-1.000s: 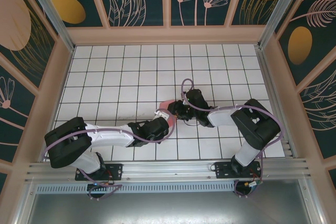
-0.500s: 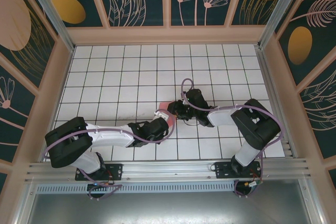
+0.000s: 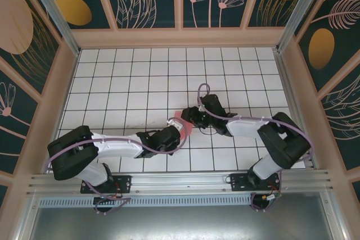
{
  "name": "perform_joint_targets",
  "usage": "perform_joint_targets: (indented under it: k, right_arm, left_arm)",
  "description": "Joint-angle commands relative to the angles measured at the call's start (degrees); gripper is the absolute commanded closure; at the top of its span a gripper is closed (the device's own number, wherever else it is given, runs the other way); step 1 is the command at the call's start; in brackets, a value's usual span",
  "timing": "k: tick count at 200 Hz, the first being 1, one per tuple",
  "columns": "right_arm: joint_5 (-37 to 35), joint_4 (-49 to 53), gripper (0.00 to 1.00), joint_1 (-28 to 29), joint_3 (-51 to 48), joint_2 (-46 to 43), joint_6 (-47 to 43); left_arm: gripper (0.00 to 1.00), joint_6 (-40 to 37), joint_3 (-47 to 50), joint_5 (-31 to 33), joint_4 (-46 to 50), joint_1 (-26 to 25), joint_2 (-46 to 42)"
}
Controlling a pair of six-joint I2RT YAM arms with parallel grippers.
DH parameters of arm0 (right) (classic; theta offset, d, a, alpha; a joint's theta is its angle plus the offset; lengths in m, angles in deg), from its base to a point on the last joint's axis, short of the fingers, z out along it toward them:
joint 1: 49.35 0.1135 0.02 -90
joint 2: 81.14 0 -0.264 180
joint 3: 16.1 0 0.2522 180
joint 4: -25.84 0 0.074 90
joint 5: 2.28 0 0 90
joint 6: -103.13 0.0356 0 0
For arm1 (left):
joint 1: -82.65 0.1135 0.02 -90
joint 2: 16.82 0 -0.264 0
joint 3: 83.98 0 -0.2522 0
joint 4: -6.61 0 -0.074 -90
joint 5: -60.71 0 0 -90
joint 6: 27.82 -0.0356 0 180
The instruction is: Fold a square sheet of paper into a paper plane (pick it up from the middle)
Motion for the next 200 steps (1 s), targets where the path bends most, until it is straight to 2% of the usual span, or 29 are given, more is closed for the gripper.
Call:
perform_joint_targets:
  k: [1, 20, 47, 85, 157, 200]
  right_arm:
    - [-6.54, 5.7, 0.54, -0.28, -1.58, -6.36, -1.66]
    - [-9.25, 7.54, 0.51, -0.19, -3.73, -10.96, -1.15]
    - [-9.47, 7.8, 0.5, -0.09, -6.27, -15.21, -1.16]
    - [-9.64, 6.42, 0.55, 1.62, -8.92, -17.17, 0.09]
    - [-11.36, 4.71, 0.73, 6.43, -7.61, -12.64, -0.29]
    - [-13.88, 7.81, 0.78, 6.68, -7.1, -9.82, 1.19]
  left_arm:
    - [0.9, -1.93, 0.16, -5.53, -2.82, 0.93, -0.92]
    - [0.9, -2.18, 0.31, -9.89, -4.34, 2.34, -0.83]
    - [0.89, -2.6, 0.15, -15.23, -6.01, 4.64, -0.15]
    - [0.89, -2.77, -0.48, -20.15, -6.84, 7.29, 1.19]
    - [0.89, -0.26, 1.59, -28.08, -11.67, 9.98, 3.49]
    - [0.89, 0.81, 1.07, -29.64, -12.3, 10.78, 5.04]
